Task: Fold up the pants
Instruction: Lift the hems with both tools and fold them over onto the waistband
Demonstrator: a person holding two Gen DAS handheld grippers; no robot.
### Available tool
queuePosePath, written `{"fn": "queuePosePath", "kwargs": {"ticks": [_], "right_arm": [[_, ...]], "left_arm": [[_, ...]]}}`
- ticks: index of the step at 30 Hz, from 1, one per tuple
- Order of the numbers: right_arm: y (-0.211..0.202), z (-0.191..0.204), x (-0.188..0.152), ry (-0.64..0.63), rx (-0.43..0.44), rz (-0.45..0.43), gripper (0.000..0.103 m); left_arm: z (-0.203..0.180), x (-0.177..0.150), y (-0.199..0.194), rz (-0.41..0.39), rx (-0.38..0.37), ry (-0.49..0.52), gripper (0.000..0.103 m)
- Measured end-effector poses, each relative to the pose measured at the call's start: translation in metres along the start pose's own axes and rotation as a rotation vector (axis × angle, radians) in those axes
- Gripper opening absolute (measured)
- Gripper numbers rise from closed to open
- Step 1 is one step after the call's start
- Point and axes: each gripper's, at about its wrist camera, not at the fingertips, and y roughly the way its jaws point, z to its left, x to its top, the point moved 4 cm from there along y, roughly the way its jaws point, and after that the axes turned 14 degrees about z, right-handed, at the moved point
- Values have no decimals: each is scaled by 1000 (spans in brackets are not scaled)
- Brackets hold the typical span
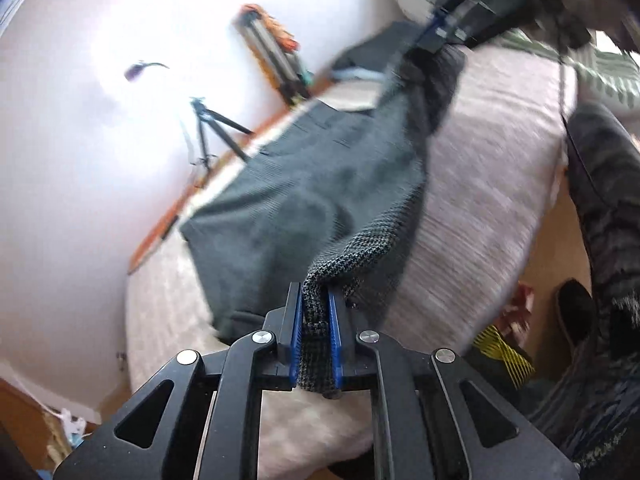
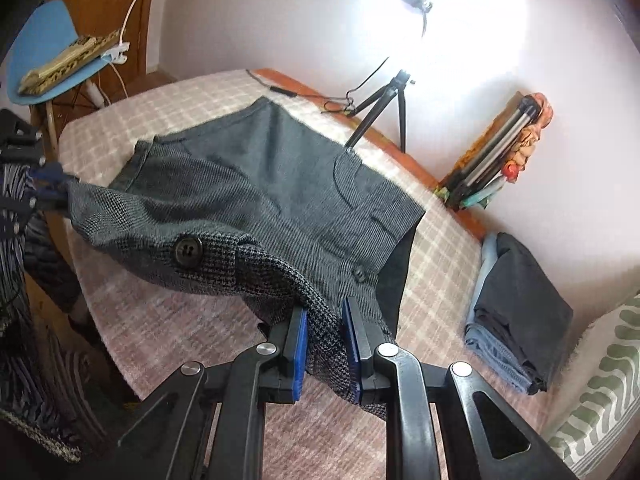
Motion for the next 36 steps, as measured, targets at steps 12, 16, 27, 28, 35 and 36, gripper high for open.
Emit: {"fn": "queuePosePath", "kwargs": {"ticks": [12, 16, 27, 28, 35, 36], "right_arm": [[-21, -38, 61, 12, -73, -80, 15], [-10, -49, 85, 3, -103, -78, 14], [41, -98, 145, 17, -96, -25, 14], [47, -102, 151, 15, -94, -17, 14], [108, -119, 186, -8, -98, 52, 14], [118, -121, 190, -10, -95, 64, 14]], "left_arm": [[100, 57, 7, -81, 57, -141, 10], [123, 78, 21, -86, 67, -174, 10], [167, 129, 80, -60, 95, -201, 9], [173, 133, 90, -47, 91, -209, 9], [189, 147, 157, 54, 82, -208, 9], [191, 149, 167, 68, 80, -208, 9]]}}
